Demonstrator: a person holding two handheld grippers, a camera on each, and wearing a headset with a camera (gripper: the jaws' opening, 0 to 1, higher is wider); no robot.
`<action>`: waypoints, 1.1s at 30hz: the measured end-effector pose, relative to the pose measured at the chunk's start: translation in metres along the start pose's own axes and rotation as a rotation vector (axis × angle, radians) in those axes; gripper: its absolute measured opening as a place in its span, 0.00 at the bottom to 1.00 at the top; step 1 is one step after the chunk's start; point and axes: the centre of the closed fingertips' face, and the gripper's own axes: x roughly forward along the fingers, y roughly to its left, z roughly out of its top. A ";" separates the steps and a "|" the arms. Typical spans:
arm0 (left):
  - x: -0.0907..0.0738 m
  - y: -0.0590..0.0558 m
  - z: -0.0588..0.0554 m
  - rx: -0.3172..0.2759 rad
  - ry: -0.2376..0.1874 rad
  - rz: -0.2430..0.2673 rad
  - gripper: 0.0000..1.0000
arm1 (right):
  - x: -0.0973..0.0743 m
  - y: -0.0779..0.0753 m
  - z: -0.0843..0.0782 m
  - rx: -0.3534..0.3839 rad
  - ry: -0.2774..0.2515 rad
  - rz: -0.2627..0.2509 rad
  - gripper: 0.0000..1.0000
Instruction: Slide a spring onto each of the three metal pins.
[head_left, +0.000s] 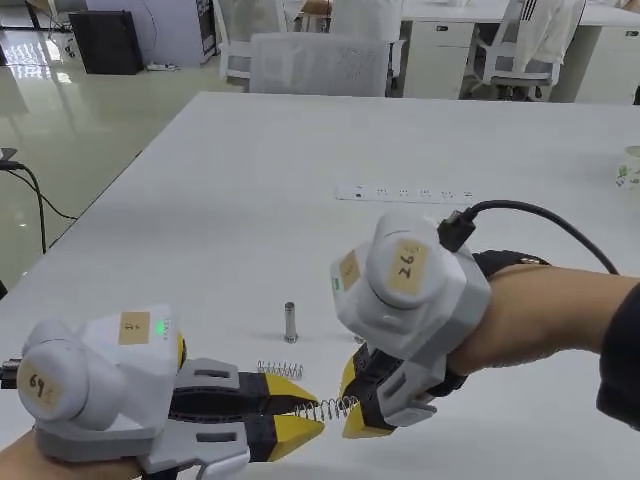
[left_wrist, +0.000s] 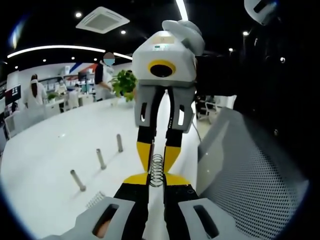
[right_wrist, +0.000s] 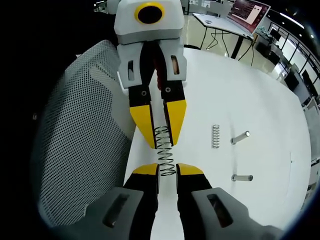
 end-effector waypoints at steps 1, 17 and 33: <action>0.000 0.000 0.001 -0.002 -0.005 0.000 0.02 | 0.000 0.000 -0.001 0.001 0.002 0.001 0.10; 0.000 0.001 0.002 -0.008 -0.013 0.006 0.02 | -0.005 -0.002 0.001 -0.008 -0.006 -0.016 0.08; 0.002 -0.001 -0.003 -0.002 0.015 -0.004 0.03 | -0.019 0.001 0.020 -0.014 -0.043 -0.025 0.08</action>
